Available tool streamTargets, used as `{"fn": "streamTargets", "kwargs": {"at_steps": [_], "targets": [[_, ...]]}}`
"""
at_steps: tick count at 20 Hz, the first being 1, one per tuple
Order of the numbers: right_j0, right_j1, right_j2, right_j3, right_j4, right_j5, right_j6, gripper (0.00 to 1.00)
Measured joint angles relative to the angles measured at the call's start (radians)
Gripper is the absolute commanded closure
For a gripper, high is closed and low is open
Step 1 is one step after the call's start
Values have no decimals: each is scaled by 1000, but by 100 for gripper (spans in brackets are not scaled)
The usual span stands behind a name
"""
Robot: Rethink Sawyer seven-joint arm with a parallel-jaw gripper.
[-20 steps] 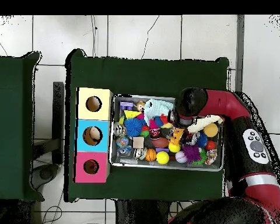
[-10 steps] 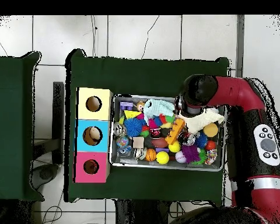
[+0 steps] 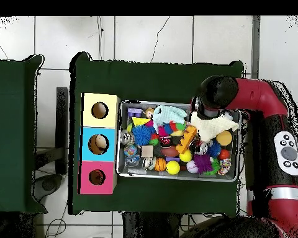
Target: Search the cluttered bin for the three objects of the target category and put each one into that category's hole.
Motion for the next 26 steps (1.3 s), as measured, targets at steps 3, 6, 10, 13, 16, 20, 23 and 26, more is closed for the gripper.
{"fn": "streamTargets", "kwargs": {"at_steps": [3,6,10,13,16,20,23,26], "targets": [[0,11,-2,1,0,-28,0,100],[0,13,-7,19,1,-64,0,100],[0,-3,-25,92,19,-120,0,100],[1,-20,-38,153,35,-154,0,100],[7,-48,-58,243,59,-199,0,100],[22,-73,-85,330,88,-251,4,100],[38,-85,-108,392,114,-300,14,100],[58,-91,-133,448,134,-362,31,100]]}}
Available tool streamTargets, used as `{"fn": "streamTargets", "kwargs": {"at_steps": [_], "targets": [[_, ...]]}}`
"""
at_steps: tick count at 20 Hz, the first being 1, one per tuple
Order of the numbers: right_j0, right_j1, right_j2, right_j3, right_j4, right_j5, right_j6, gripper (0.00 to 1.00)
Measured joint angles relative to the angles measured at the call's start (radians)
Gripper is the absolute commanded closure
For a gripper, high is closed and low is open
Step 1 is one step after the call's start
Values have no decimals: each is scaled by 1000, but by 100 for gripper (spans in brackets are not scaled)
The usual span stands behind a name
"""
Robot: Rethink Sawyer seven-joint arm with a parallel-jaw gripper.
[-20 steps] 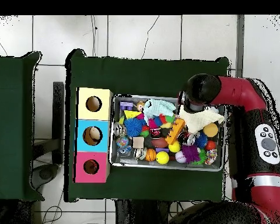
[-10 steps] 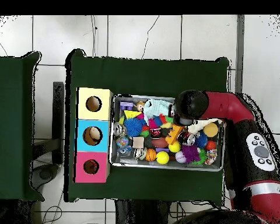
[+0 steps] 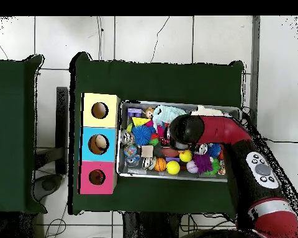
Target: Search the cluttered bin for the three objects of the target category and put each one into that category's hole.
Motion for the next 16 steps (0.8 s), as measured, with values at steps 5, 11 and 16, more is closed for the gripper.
{"fn": "streamTargets", "kwargs": {"at_steps": [5,11,16], "targets": [[21,20,-29,35,25,-85,5,100],[28,44,-44,14,68,-150,5,100],[43,96,-76,0,69,-236,5,100]]}}
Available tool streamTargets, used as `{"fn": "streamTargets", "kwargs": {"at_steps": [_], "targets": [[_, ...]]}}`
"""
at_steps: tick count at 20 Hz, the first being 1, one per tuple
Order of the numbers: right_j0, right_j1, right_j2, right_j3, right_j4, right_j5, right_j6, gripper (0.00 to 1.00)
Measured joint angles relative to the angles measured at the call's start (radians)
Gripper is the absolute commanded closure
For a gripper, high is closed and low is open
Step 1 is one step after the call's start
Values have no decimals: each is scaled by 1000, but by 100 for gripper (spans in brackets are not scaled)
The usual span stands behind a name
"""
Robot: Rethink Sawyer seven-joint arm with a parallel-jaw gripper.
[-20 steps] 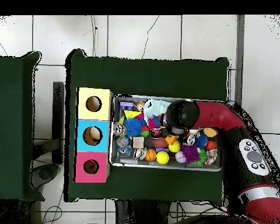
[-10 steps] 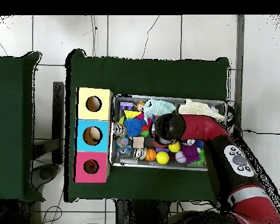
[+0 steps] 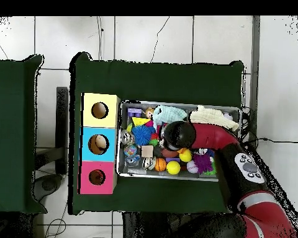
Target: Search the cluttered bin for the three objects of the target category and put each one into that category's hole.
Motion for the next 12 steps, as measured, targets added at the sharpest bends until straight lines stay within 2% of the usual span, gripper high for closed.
{"fn": "streamTargets", "kwargs": {"at_steps": [5,10,12], "targets": [[8,31,-25,-1,0,-26,0,100],[13,26,-43,1,1,-27,0,100],[12,5,-59,31,1,-26,0,100]]}}
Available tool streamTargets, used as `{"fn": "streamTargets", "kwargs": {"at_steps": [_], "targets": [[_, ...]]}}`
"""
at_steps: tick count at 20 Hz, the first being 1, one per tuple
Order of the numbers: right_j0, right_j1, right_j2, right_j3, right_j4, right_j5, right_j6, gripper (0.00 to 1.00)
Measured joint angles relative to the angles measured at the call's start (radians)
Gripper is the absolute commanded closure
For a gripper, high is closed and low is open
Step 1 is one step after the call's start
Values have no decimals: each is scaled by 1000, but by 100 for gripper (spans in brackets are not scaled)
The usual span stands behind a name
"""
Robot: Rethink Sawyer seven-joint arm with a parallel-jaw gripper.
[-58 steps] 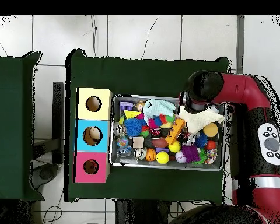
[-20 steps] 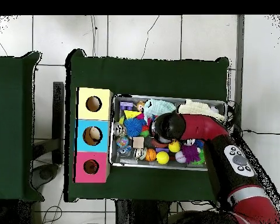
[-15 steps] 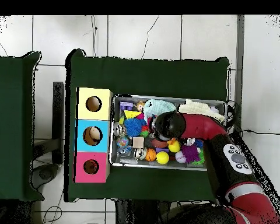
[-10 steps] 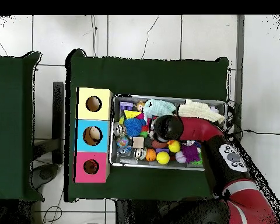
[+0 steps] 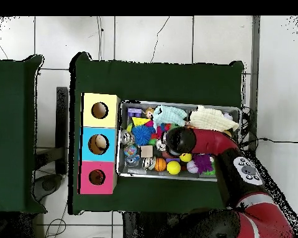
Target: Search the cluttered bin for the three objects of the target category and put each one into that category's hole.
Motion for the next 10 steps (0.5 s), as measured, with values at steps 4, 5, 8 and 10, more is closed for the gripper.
{"fn": "streamTargets", "kwargs": {"at_steps": [4,5,8,10], "targets": [[0,-55,-27,76,3,-6,0,100],[-1,-66,-31,85,5,-12,0,100],[-3,-99,-41,109,11,-30,0,100],[-12,-106,-48,109,16,-30,0,100]]}}
